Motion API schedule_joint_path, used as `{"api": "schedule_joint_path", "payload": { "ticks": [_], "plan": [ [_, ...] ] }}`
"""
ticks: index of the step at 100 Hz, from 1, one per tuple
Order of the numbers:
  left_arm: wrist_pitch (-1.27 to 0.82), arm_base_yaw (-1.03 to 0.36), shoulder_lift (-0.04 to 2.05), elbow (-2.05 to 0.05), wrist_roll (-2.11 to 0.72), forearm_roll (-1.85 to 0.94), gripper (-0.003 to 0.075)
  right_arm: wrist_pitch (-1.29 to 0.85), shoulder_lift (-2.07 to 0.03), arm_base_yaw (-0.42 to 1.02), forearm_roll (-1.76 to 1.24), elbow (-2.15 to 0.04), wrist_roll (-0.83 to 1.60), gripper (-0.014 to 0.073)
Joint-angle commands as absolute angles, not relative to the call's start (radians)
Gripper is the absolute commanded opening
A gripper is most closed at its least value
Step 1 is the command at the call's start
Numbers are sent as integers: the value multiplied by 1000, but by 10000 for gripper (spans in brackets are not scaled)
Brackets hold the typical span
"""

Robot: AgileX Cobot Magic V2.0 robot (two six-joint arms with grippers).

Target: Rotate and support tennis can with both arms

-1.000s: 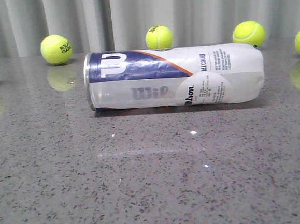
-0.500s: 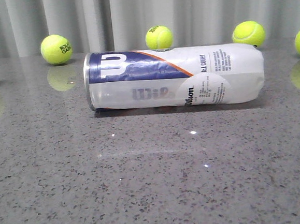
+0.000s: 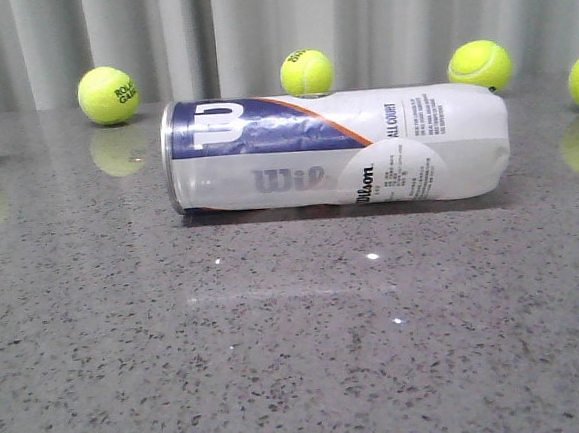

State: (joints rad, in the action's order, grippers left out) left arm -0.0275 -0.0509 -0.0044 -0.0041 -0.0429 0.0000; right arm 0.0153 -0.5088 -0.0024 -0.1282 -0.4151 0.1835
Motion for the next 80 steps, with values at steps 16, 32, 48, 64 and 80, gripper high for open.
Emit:
{"api": "schedule_joint_path", "payload": {
  "ticks": [16, 32, 48, 64, 80],
  "plan": [
    [5, -46, -10, -150, -35, -118, -21, 101, -509, -9, -128, -440, 183, -66],
    [-173, -46, 107, -350, -35, -181, -21, 101, -509, -9, -128, -440, 183, -66],
    [-375, -46, 280, -571, -35, -228, -21, 101, -509, -9, -128, -440, 183, -66],
    [-628, -46, 468, -783, -35, -232, -21, 101, -509, -9, -128, -440, 183, -66],
    [-703, -46, 611, -883, -35, -254, -21, 101, -509, -9, -128, -440, 183, -66]
  ]
}}
